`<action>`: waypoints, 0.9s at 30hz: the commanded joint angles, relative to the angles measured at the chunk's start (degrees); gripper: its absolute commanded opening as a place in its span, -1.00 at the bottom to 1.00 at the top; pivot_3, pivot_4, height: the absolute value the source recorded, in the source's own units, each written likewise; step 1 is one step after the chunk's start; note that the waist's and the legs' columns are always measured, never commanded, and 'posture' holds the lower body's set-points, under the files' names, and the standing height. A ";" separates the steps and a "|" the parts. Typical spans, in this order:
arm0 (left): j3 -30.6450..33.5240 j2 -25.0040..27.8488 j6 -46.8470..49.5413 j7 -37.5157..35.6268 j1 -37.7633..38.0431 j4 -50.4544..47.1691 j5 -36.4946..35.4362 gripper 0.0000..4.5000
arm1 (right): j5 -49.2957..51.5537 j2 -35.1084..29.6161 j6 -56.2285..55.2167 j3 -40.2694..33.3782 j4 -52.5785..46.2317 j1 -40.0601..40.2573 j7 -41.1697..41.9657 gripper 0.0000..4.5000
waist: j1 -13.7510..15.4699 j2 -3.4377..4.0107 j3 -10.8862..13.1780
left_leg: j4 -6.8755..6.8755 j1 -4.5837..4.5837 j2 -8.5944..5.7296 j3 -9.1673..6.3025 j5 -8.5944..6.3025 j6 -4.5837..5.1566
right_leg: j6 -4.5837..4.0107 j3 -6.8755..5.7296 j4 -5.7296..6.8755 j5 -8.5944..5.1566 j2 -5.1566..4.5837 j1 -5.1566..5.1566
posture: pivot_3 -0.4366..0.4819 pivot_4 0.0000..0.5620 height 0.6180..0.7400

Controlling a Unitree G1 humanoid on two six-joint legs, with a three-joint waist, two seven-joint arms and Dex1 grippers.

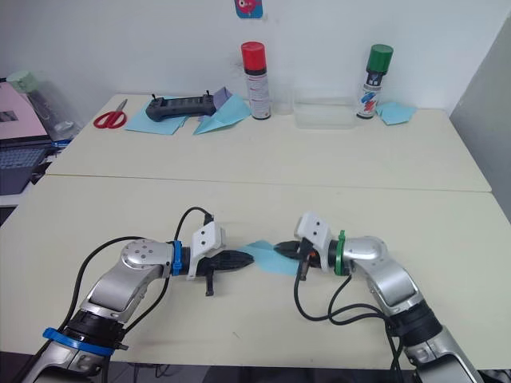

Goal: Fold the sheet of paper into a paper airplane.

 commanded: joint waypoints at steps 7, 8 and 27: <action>0.37 1.26 0.73 -0.33 0.16 2.31 0.60 -1.00 | -9.59 -1.15 -6.74 5.15 0.30 1.30 -1.69 -0.99 | 0.01 0.00 0.00 | 0.01 0.01 0.00 0.00 0.00 0.00 | 0.00 0.00 0.00 0.00 0.00 0.01 | -0.05 -0.47 1.00; 0.58 1.34 1.12 -0.48 0.09 2.28 0.28 -1.00 | -10.23 -1.14 -7.17 5.32 0.56 1.38 -1.82 -0.99 | 0.01 0.00 0.00 | 0.02 0.02 0.00 0.00 0.00 0.00 | 0.00 0.00 0.00 0.00 0.00 0.01 | -0.05 -0.47 1.00; 0.99 -2.51 11.54 0.21 -9.41 2.12 -5.76 -1.00 | -13.06 -2.40 -11.90 5.51 1.98 1.72 0.24 -0.99 | 0.26 -0.07 0.04 | 0.06 -0.02 -0.02 -0.02 0.00 -0.01 | 0.00 -0.03 0.00 0.00 -0.01 0.03 | -0.05 -0.47 1.00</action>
